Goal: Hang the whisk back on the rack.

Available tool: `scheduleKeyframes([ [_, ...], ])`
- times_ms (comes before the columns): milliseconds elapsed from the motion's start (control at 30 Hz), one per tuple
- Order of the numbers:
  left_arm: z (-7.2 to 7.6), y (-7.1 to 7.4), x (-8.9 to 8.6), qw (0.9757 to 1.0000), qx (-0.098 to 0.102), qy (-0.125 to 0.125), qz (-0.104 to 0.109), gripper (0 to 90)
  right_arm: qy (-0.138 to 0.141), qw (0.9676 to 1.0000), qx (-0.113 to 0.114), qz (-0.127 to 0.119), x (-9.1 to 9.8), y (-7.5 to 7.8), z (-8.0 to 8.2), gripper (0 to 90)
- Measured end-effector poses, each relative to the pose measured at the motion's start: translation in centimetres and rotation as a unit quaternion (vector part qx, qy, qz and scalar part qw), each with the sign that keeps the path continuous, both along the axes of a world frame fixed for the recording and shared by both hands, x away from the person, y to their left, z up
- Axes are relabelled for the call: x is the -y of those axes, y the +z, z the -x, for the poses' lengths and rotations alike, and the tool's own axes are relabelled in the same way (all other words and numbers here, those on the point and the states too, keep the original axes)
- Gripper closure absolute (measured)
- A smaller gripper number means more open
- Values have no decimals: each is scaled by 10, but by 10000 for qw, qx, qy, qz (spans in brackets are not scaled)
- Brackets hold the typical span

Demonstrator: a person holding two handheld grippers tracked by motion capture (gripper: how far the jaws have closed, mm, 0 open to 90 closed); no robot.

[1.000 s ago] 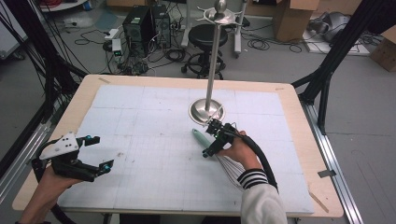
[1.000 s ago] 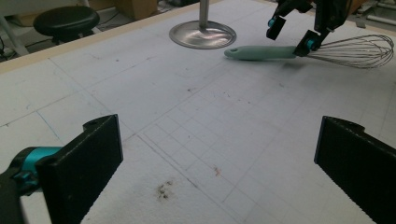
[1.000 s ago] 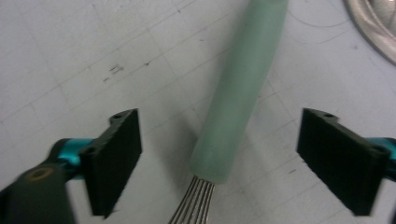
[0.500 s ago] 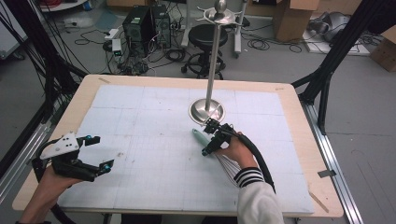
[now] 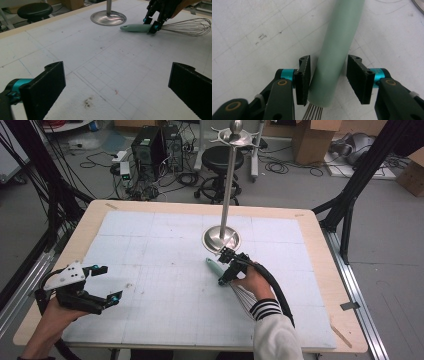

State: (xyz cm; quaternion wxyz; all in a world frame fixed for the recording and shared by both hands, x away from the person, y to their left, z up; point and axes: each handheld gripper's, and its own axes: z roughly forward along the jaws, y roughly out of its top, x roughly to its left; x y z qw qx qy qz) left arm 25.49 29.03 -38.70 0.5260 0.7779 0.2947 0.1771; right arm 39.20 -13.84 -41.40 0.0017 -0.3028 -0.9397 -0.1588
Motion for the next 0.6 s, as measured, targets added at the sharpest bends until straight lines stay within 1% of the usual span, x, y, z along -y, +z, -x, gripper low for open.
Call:
scheduleKeyframes([
  [33, 0, 0, 0, 10000, -1, 1, 1, 17, -40, 10000, -18, 21, 0, 1, 0, 567],
  [67, 0, 0, 0, 10000, -6, 0, 5, 17, 9, 10000, -12, 29, 0, 1, 0, 590],
  [100, 0, 0, 0, 10000, -6, 0, 5, 17, 9, 10000, -12, 29, 0, 1, 0, 590],
  [133, 0, 0, 0, 10000, -10, 2, 8, 17, -63, 10000, -38, 16, 0, 1, 0, 594],
  [300, 0, 0, 0, 10000, -7, -3, 11, 17, -119, 9999, -91, 54, 0, 1, -1, 611],
  [400, 0, 0, 0, 10000, -5, -2, 26, 17, -155, 9998, -128, -4, -1, 1, 0, 628],
  [433, 0, 0, 0, 10000, -5, -3, 18, 17, -80, 9999, -95, 11, -1, 1, 0, 642],
  [467, 0, 0, 0, 10000, -6, 2, 22, 17, -51, 9999, -74, 73, -2, 2, 0, 683],
  [533, 0, 0, 0, 10000, -8, -2, 18, 17, -73, 9999, -92, 57, -3, 3, 1, 689],
  [567, 0, 0, 0, 10000, -11, -4, 20, 17, 39, 9999, 5, 125, -4, 3, 2, 689],
  [600, 0, 0, 0, 10000, -12, 0, 20, 17, 37, 9999, -27, 116, -4, 3, 2, 690],
])
